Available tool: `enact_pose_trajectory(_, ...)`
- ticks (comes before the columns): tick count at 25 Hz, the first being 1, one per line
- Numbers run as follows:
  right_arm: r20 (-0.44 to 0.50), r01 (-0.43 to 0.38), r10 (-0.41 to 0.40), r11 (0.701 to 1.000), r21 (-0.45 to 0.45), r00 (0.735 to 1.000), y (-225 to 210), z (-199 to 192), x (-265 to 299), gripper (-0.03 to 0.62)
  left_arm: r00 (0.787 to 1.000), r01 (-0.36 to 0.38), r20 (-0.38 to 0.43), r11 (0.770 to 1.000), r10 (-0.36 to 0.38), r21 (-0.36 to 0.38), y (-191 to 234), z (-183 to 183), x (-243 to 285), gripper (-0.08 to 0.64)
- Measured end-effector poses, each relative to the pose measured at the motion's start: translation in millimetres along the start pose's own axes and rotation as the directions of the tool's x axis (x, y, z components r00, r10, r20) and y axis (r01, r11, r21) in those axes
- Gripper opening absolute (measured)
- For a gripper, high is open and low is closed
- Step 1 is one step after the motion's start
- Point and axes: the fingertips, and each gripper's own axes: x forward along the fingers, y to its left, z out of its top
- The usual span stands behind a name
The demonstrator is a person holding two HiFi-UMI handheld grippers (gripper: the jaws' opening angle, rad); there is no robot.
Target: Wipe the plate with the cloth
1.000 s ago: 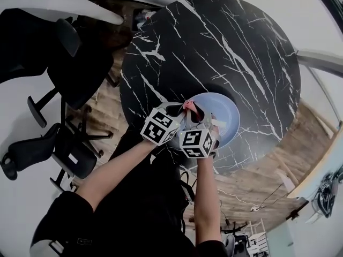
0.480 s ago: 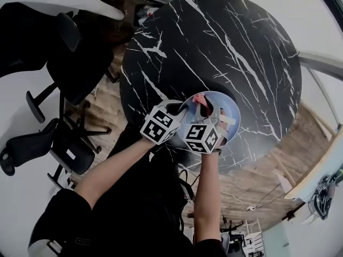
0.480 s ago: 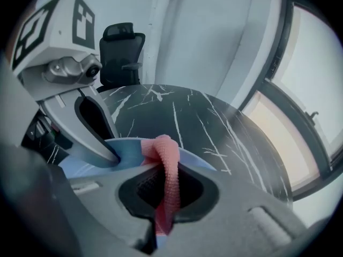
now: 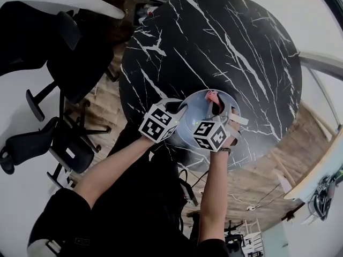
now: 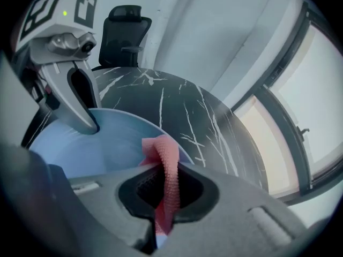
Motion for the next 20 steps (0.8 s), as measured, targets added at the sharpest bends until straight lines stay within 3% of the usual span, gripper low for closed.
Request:
enact_pose_trajectory(10,-0.135,0.060,-0.077,0.990,-0.124,0.988,-19.9,-49.5,-12.0,0.011,1.000,0.006,0.027,0.998,-0.005,-0.057,-0.3,0.2,-2.1,0.029)
enact_pose_trajectory(20,-0.201,0.040,-0.115,0.937,-0.346,0.973,-14.6,-87.5,-30.4,0.011,0.999,0.010,0.039,0.994,-0.005,-0.107,-0.2,-2.3,-2.4,0.025)
